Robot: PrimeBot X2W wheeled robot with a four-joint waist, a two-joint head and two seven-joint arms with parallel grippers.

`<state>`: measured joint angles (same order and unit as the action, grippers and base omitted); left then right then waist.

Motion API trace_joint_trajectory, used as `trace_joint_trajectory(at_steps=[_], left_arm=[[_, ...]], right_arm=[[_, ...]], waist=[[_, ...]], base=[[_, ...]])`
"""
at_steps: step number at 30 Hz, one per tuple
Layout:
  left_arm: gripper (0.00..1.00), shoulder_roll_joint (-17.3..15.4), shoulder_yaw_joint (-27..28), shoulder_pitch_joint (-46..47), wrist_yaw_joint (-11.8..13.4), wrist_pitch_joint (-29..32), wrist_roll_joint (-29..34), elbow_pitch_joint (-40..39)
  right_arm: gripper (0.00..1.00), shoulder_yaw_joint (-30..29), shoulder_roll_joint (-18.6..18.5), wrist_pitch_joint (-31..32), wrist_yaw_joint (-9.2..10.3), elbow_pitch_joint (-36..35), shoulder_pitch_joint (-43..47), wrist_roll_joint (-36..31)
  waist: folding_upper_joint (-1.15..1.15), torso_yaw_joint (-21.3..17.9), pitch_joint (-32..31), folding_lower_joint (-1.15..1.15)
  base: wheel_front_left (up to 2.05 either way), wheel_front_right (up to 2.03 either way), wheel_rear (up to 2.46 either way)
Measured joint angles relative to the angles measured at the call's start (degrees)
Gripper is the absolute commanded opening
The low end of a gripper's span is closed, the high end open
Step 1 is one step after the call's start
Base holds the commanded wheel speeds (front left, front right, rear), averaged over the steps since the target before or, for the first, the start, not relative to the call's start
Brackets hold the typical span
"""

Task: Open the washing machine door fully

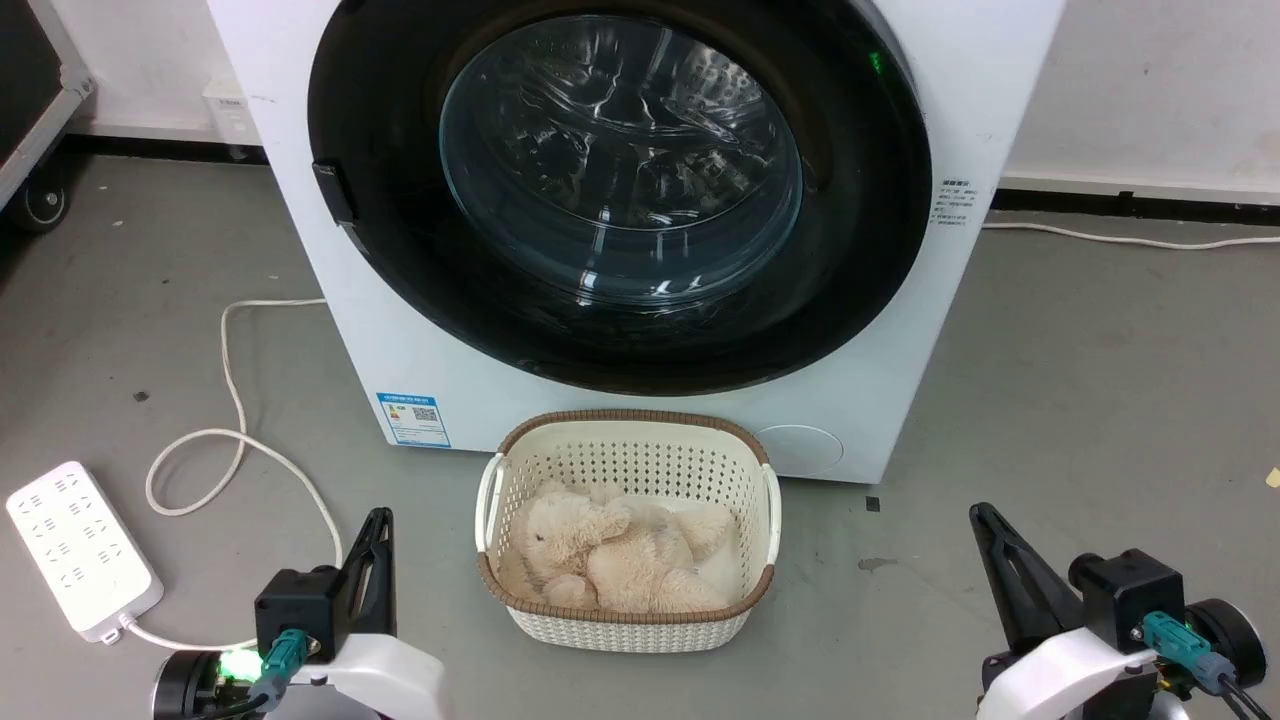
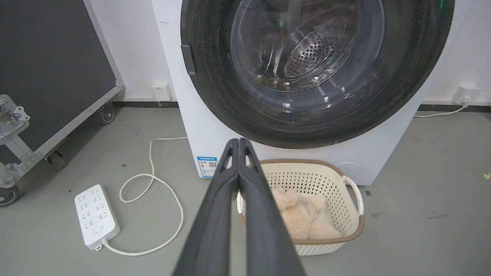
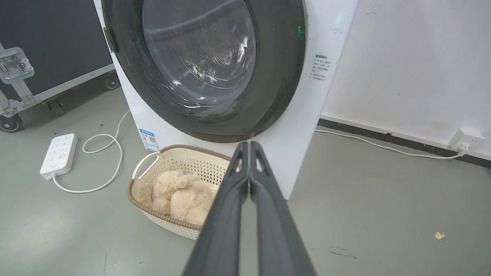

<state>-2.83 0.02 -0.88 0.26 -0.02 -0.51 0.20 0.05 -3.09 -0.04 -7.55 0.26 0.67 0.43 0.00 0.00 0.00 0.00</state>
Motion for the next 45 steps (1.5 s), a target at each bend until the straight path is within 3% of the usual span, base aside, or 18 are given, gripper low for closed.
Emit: trace_joint_trajectory(at_steps=[6, 7, 34, 35, 36, 37, 45], left_arm=[[0.00, 0.0, 0.0, 0.0, 0.0, 0.0, 0.0, 0.0], [1.00, 0.0, 0.0, 0.0, 0.0, 0.0, 0.0, 0.0], [1.00, 0.0, -1.4, 0.0, 0.1, -2.2, -0.2, -0.1], [1.00, 0.0, -1.5, 0.0, 0.1, -2.4, -0.2, -0.2], [1.00, 0.0, -1.6, 0.0, 0.1, -2.5, -0.2, -0.2], [1.00, 0.0, -1.7, 0.0, 0.1, -2.6, -0.2, -0.3], [1.00, 0.0, -2.6, 0.7, 0.6, -3.7, -0.2, -1.0]], right_arm=[[0.00, 0.0, 0.0, 0.0, 0.00, 0.0, 0.0, 0.0], [1.00, 0.0, 0.0, 0.0, 0.00, 0.0, 0.0, 0.0], [1.00, -0.2, 0.0, -2.2, -0.01, -0.1, 0.1, 0.8], [0.69, -0.3, 0.0, -2.4, -0.01, -0.1, 0.1, 0.9], [0.24, -0.3, 0.0, -2.5, -0.01, -0.1, 0.1, 1.0], [0.00, -0.3, 0.0, -2.6, -0.01, -0.1, 0.0, 1.2], [0.00, -0.5, -1.0, -2.6, -0.01, -0.4, -3.4, 4.1]], waist=[[0.00, 0.0, 0.0, 0.00], [0.00, 0.0, 0.0, 0.00], [0.00, 0.3, 1.5, 0.00], [0.00, 0.3, 1.6, 0.00], [0.00, 0.4, 1.9, 0.00], [0.00, 0.4, 2.1, 0.00], [0.00, 0.4, 4.4, 0.01]], base=[[0.00, 0.00, 0.00], [0.00, 0.00, 0.00], [0.00, 0.00, 0.00], [0.00, 0.00, 0.00], [0.00, 0.00, 0.00], [0.00, 0.00, 0.00], [0.00, 0.00, 0.00]])
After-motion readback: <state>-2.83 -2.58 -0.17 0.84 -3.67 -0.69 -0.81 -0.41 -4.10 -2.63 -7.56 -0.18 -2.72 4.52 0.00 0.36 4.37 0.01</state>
